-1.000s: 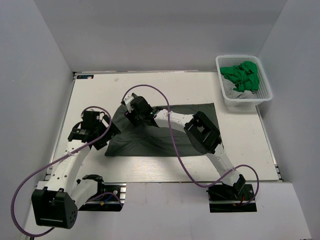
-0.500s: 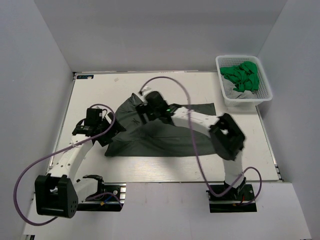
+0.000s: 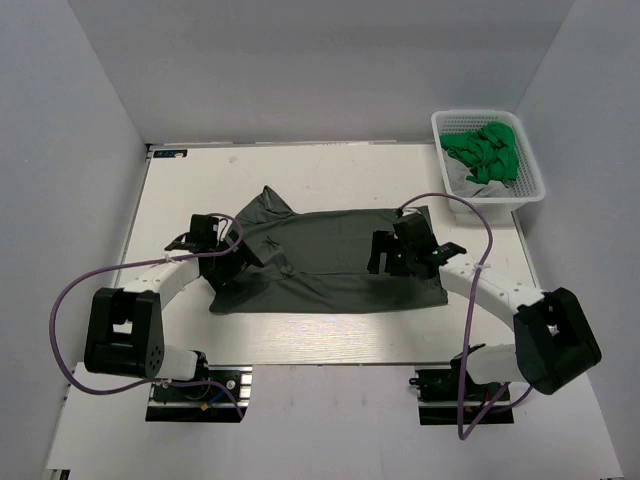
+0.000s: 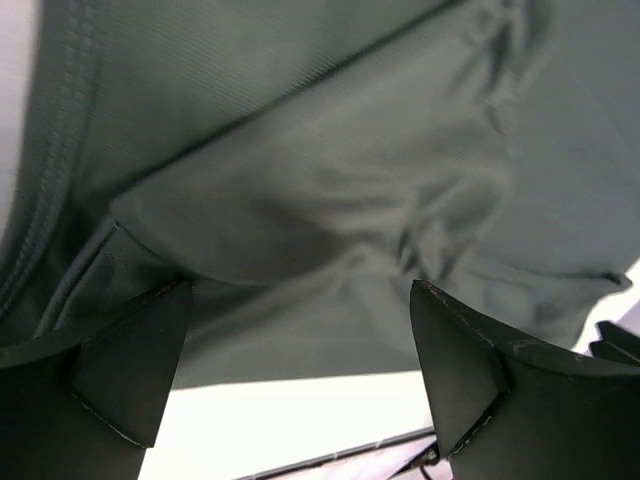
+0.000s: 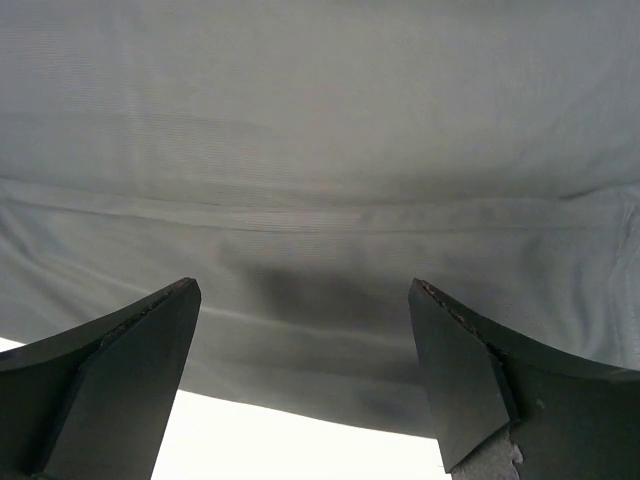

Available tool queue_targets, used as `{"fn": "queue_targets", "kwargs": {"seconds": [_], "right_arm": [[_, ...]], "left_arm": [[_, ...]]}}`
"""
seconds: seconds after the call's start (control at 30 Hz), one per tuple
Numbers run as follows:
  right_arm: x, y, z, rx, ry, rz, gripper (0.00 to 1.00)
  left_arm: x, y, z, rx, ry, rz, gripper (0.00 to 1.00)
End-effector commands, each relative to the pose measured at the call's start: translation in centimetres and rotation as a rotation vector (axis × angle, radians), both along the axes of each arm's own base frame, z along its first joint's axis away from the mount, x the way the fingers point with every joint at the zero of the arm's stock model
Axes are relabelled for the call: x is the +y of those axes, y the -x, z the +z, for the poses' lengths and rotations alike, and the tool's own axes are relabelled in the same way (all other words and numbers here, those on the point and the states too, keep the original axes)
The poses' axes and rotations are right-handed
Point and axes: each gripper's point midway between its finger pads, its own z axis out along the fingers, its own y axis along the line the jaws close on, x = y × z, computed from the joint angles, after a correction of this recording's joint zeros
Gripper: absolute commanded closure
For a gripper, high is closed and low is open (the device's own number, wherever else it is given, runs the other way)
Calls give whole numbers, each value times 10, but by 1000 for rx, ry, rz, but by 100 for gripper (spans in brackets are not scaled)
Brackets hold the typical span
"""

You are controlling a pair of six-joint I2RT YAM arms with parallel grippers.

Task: Fold and stack the t-shirts
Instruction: Fold the flattened tshirt in 1/3 of the way

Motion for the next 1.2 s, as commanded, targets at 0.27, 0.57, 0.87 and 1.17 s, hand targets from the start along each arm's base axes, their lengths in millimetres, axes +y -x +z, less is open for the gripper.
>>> {"fn": "queue_targets", "kwargs": {"seconds": [0.27,0.57,0.87,1.17], "right_arm": [[-27,-13,-36,193,-119,-178,9],[-61,-33,-48,195,-126,-271,9],[-64,-55,-24,122,-240,-228,9],[-80,-52,-50,209,-229,-292,9]], "left_arm": [[13,3,-38,87,-73,64,0],[38,30,-60,200,-186,118,0],[40,28,-59,207,-195,120,0],[39,24,-57,196,-196,112,0]]}}
